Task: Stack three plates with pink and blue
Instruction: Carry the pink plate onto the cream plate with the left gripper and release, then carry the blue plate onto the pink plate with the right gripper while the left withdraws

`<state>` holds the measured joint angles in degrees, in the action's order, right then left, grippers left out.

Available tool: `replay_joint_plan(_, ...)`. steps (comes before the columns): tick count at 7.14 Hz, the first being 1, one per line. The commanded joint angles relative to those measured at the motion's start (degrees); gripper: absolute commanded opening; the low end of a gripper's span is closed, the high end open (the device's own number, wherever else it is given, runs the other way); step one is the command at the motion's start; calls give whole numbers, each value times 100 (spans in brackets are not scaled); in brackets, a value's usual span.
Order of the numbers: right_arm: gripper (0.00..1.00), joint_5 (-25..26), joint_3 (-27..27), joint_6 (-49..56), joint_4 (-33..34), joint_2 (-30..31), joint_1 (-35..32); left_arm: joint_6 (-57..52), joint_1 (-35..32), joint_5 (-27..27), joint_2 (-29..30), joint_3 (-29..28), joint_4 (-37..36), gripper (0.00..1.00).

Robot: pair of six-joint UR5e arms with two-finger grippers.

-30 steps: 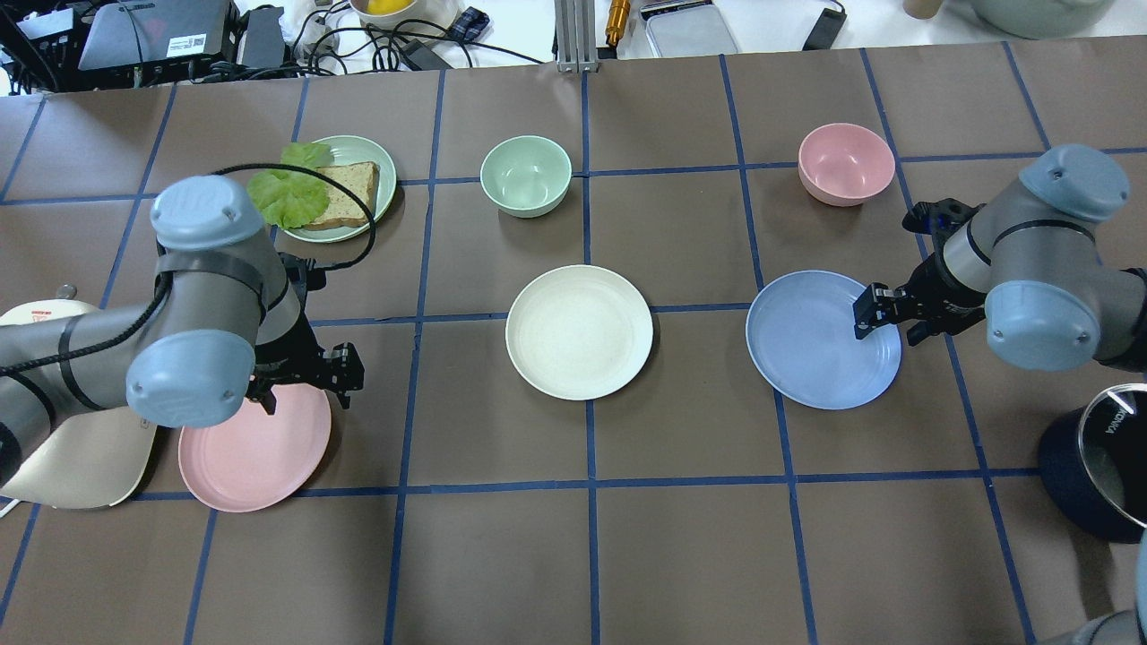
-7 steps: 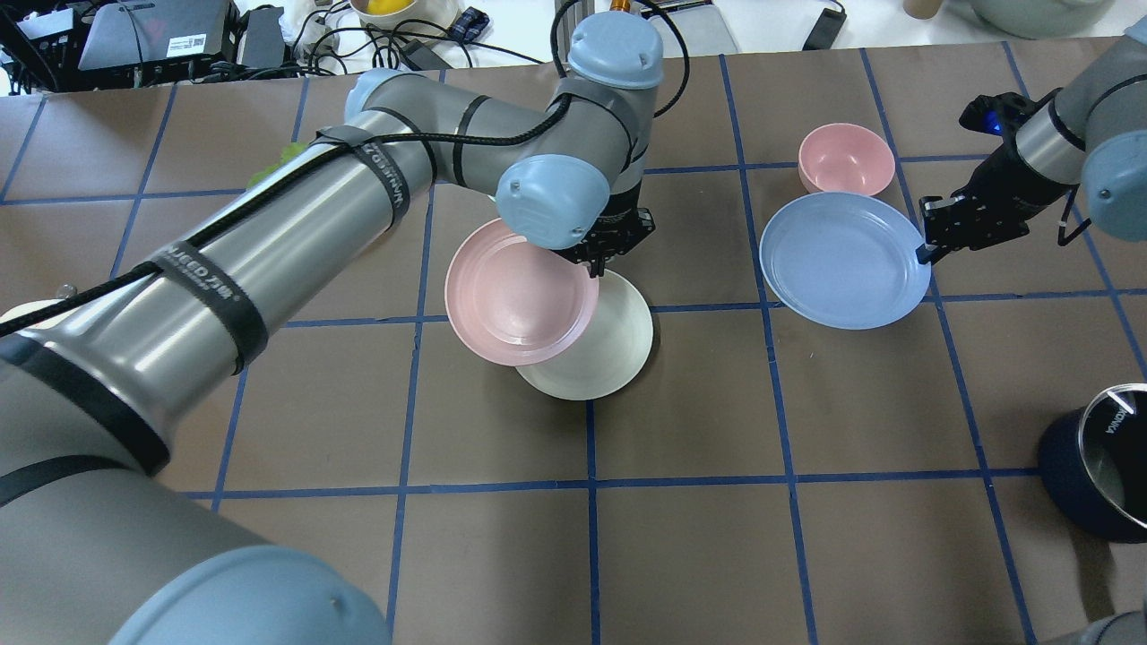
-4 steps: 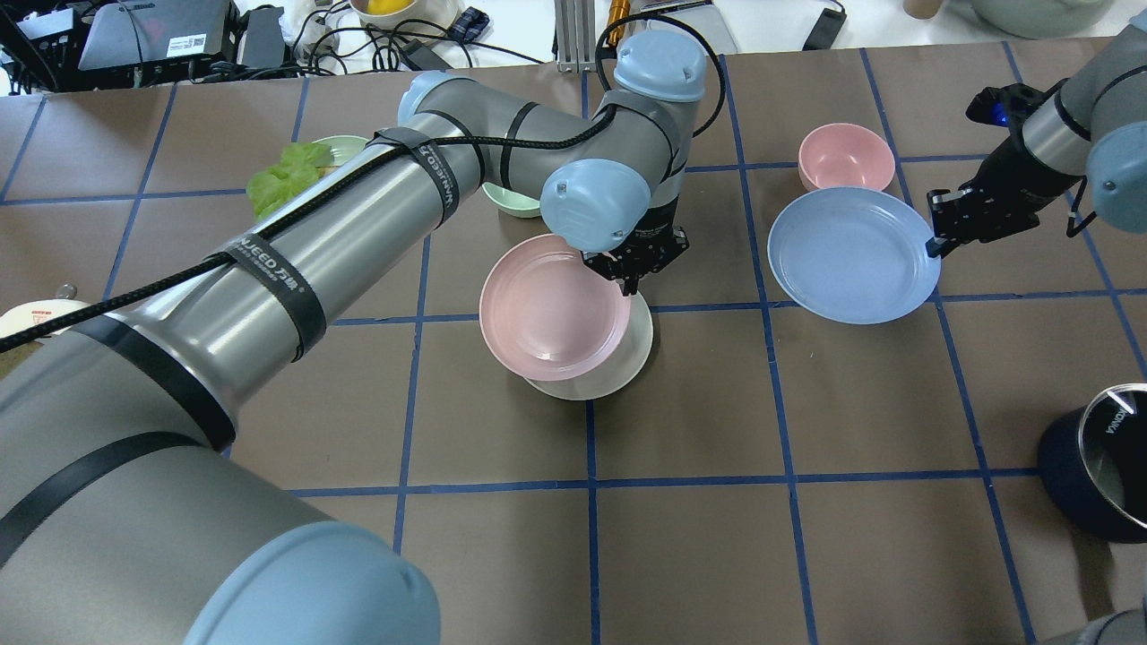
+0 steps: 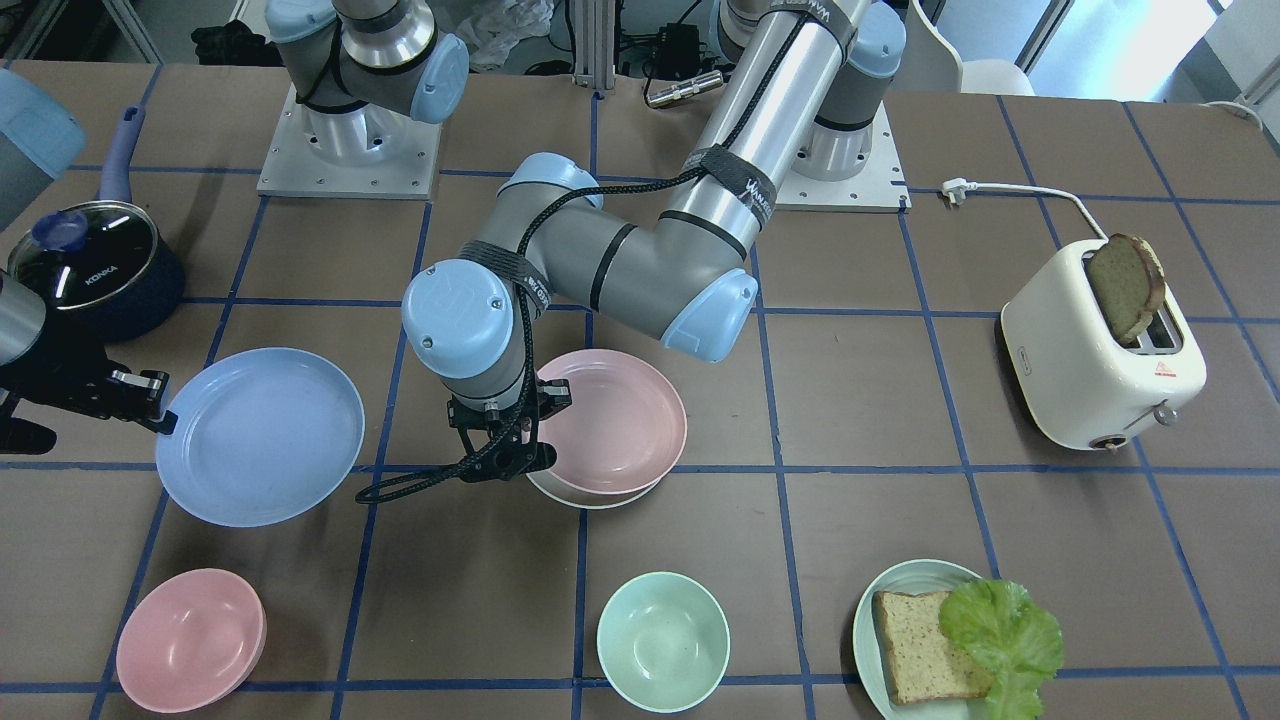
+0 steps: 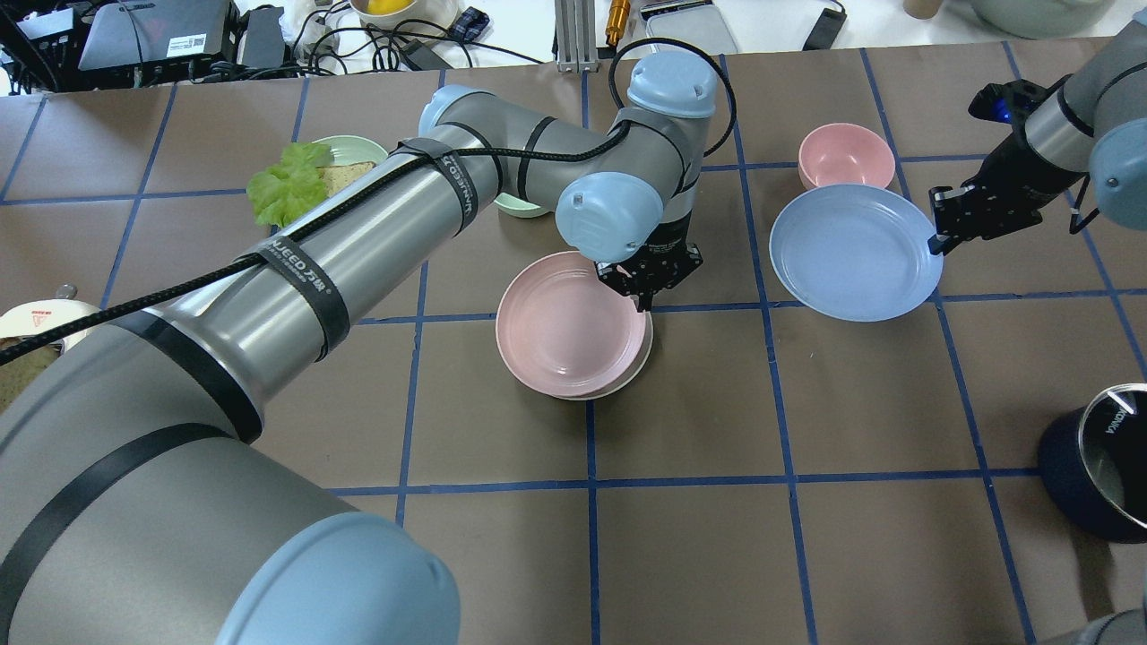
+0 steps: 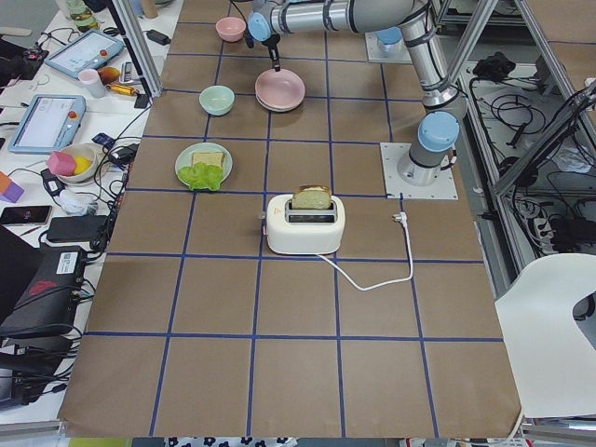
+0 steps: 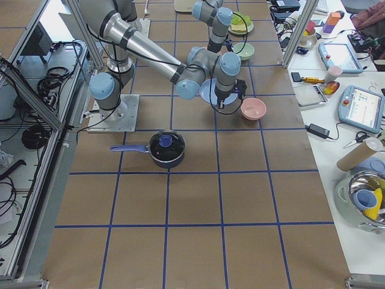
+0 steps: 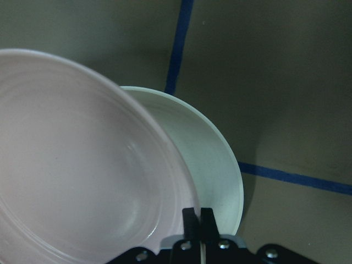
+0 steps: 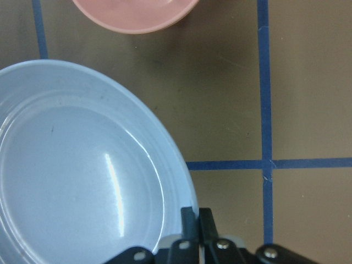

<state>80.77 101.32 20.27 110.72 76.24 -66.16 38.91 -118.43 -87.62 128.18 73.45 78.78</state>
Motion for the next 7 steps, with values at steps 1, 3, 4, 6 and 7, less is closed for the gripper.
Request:
replay_joint_plan(1, 0, 18, -77, 3, -58, 39, -3, 2, -5, 26, 5, -6, -55, 99)
replay_joint_plan(3, 0, 10, -77, 3, -147, 92, -11, 2, 47, 9, -152, -189, 31, 100)
replay_joint_plan(4, 0, 1, -34, -23, -147, 206, -98, -85, 222, 61, -292, -382, 372, 100)
replay_joint_plan(6, 0, -78, 193, -328, -138, 294, -327, -1403, 941, 246, -765, -796, 1678, 100)
replay_joint_plan(7, 0, -96, 447, -540, -51, 443, -458, -1943, 1275, 193, -1047, -815, 2033, 100)
